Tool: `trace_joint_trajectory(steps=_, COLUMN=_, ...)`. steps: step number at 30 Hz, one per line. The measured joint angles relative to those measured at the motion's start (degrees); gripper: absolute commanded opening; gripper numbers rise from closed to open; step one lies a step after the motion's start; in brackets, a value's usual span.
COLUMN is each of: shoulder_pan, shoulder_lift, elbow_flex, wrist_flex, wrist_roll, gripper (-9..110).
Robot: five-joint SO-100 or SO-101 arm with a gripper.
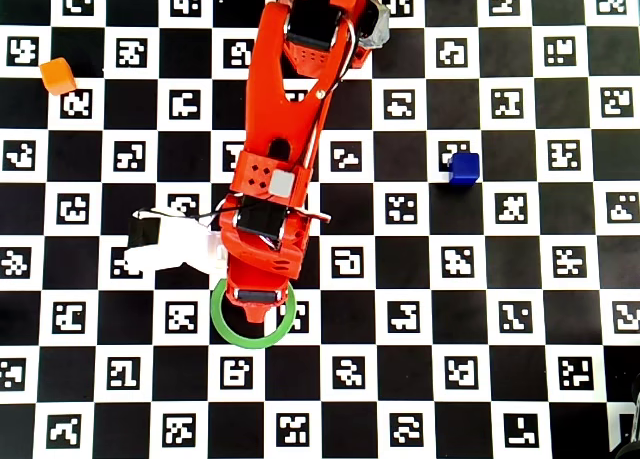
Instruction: Grab the red cube then put it in the green circle then put the blue cube on top and finally the orange cube on top
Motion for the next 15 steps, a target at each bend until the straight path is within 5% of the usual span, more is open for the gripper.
trace_joint_trajectory(steps=15, shoulder_pan=0.0, shoulder_lift=-4.04, elbow_flex=0.0, wrist_flex=-2.29, wrist_roll=0.0, gripper=9)
